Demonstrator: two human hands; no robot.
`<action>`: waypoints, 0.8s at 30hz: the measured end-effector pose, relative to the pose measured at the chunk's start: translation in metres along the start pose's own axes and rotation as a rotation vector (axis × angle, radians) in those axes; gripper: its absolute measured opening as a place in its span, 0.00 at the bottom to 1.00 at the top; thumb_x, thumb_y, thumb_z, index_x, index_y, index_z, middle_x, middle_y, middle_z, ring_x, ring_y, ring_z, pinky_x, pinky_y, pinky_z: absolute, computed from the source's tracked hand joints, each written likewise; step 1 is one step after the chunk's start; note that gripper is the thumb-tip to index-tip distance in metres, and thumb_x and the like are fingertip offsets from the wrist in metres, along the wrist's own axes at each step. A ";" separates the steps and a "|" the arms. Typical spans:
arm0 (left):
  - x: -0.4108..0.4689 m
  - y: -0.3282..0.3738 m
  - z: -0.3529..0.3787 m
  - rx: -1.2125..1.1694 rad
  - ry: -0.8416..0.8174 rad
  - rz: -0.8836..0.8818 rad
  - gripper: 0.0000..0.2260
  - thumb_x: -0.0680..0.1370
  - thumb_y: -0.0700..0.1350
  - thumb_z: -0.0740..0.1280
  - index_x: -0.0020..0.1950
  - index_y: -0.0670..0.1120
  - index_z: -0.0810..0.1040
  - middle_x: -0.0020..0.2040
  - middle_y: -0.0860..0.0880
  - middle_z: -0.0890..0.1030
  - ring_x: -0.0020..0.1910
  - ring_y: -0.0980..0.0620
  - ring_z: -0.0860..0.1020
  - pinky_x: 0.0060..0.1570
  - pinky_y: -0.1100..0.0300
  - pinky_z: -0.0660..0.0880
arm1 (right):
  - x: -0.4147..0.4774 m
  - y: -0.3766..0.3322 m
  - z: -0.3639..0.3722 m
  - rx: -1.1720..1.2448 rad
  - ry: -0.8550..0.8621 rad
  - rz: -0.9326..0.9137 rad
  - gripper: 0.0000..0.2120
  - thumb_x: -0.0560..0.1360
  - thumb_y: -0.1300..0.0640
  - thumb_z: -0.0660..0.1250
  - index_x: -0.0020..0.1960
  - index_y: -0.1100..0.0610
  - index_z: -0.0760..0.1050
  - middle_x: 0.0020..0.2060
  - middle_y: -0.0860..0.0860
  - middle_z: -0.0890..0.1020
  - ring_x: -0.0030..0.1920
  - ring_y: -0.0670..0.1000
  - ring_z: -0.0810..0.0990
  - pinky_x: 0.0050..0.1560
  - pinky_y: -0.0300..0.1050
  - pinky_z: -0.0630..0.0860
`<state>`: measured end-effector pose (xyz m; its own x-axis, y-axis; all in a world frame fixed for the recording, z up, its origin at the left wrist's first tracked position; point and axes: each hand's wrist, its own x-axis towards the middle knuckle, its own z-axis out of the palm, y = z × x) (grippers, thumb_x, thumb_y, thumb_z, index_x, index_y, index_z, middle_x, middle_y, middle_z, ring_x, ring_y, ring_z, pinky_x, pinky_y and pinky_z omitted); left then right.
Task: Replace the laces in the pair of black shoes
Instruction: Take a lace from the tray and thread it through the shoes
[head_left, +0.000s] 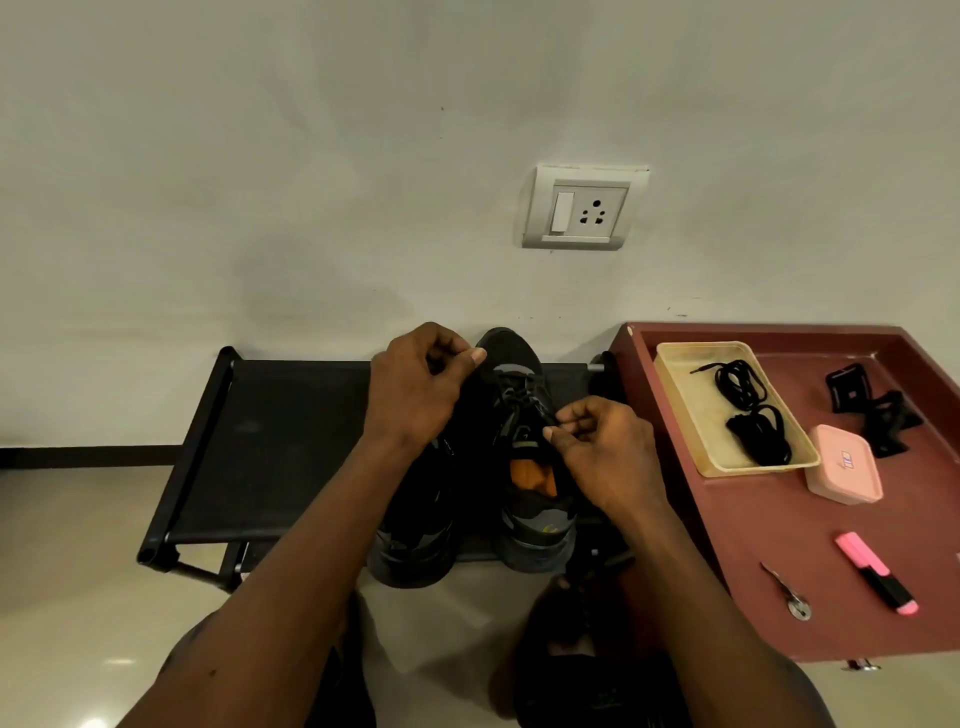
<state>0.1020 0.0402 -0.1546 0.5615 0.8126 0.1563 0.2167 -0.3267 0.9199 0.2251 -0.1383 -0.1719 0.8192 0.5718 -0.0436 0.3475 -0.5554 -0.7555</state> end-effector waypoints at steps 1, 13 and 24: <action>-0.003 0.002 0.004 -0.076 -0.016 -0.024 0.04 0.77 0.48 0.76 0.45 0.50 0.83 0.37 0.52 0.84 0.34 0.56 0.83 0.36 0.68 0.77 | -0.001 0.000 0.000 -0.002 0.003 0.000 0.07 0.75 0.53 0.78 0.45 0.45 0.80 0.39 0.43 0.83 0.40 0.38 0.81 0.37 0.28 0.72; -0.032 0.013 0.049 -0.405 -0.252 -0.159 0.08 0.76 0.35 0.75 0.54 0.42 0.84 0.42 0.42 0.86 0.42 0.45 0.87 0.42 0.56 0.84 | 0.013 0.011 -0.001 0.396 -0.097 0.260 0.05 0.78 0.59 0.74 0.45 0.53 0.87 0.39 0.50 0.88 0.41 0.48 0.85 0.43 0.44 0.79; -0.034 0.015 0.061 -0.322 -0.278 -0.219 0.06 0.79 0.34 0.71 0.52 0.42 0.85 0.43 0.46 0.87 0.42 0.50 0.87 0.46 0.56 0.84 | 0.014 0.010 -0.008 0.490 -0.156 0.265 0.04 0.75 0.58 0.78 0.47 0.57 0.87 0.40 0.53 0.88 0.38 0.45 0.84 0.39 0.38 0.77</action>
<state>0.1344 -0.0219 -0.1680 0.7320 0.6714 -0.1158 0.1202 0.0401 0.9919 0.2431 -0.1406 -0.1746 0.7594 0.5545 -0.3404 -0.1428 -0.3684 -0.9186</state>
